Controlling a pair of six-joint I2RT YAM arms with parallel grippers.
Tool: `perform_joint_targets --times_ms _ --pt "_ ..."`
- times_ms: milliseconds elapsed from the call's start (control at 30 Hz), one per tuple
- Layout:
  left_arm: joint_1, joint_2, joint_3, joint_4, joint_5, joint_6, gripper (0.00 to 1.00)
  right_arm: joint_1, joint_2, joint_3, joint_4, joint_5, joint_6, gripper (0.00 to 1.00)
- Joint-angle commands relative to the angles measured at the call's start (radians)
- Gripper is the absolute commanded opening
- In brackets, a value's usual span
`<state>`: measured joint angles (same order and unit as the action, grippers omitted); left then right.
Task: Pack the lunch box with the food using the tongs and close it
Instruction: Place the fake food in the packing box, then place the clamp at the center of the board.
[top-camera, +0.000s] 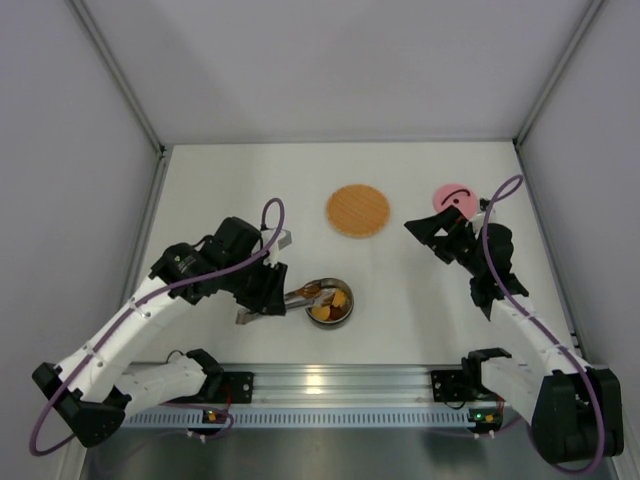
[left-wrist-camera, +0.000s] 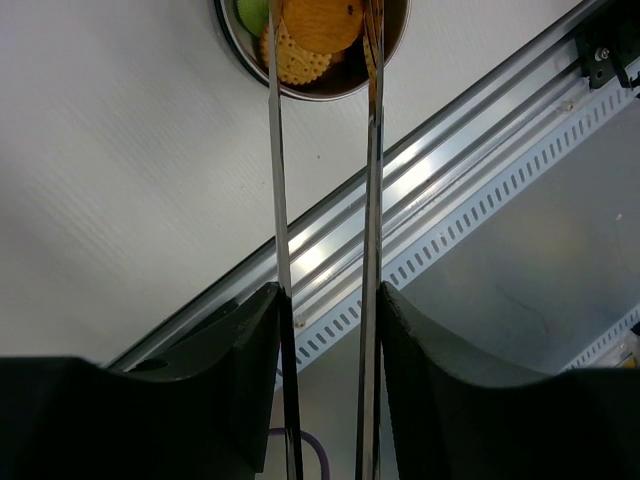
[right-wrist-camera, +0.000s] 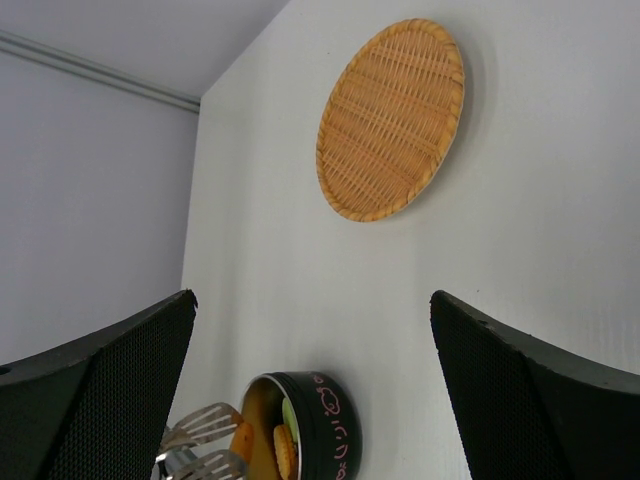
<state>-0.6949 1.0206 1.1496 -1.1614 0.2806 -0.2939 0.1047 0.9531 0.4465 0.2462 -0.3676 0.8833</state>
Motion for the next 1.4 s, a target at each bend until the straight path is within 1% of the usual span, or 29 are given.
perform_joint_targets --times_ms 0,167,300,433,533,567,633,667,767,800,867,900,1000,1033,1100,1167,1367 --pt "-0.005 -0.013 -0.005 0.062 0.019 -0.017 0.47 0.009 0.003 0.012 0.076 0.004 -0.007 1.0" --pt "-0.005 -0.002 0.001 0.097 0.009 -0.027 0.5 0.009 0.003 0.012 0.076 0.004 -0.007 0.99" --pt "-0.005 0.015 0.009 0.106 0.012 -0.027 0.51 0.009 0.003 0.012 0.074 0.004 -0.007 0.99" --pt "-0.006 0.013 0.045 0.123 -0.021 -0.04 0.51 0.009 0.001 0.012 0.074 0.004 -0.006 1.0" --pt "-0.006 0.024 0.128 0.141 -0.115 -0.068 0.52 0.009 0.001 0.011 0.077 0.001 -0.004 1.0" --pt "-0.006 0.033 0.145 0.146 -0.177 -0.079 0.52 0.009 0.003 0.011 0.077 0.001 -0.003 0.99" --pt "-0.003 0.071 0.198 0.154 -0.243 -0.099 0.54 0.009 0.003 0.011 0.079 0.001 -0.003 0.99" --pt "0.0 0.105 0.212 0.157 -0.317 -0.105 0.54 0.009 0.001 0.009 0.079 -0.001 -0.001 0.99" --pt "0.064 0.185 0.254 0.204 -0.34 -0.122 0.55 0.009 -0.002 0.009 0.079 -0.002 -0.001 0.99" --pt "0.133 0.203 0.26 0.244 -0.313 -0.129 0.55 0.009 -0.001 0.009 0.079 -0.002 -0.001 0.99" --pt "0.207 0.264 0.265 0.294 -0.287 -0.142 0.55 0.009 -0.002 0.011 0.079 -0.004 0.0 1.0" --pt "0.263 0.286 0.266 0.321 -0.285 -0.158 0.55 0.009 -0.002 0.011 0.077 -0.005 0.0 0.99" --pt "0.334 0.378 0.28 0.408 -0.287 -0.201 0.54 0.01 -0.001 0.011 0.079 -0.01 -0.001 0.99" --pt "0.345 0.4 0.285 0.451 -0.287 -0.212 0.54 0.009 -0.002 0.012 0.077 -0.011 0.0 0.99" --pt "0.363 0.461 0.294 0.486 -0.287 -0.229 0.54 0.009 -0.005 0.014 0.076 -0.013 -0.001 0.99" --pt "0.37 0.521 0.315 0.518 -0.319 -0.231 0.54 0.009 -0.008 0.014 0.073 -0.014 -0.001 0.99" --pt "0.4 0.647 0.361 0.548 -0.422 -0.199 0.56 0.009 -0.005 0.018 0.068 -0.016 -0.003 1.0"
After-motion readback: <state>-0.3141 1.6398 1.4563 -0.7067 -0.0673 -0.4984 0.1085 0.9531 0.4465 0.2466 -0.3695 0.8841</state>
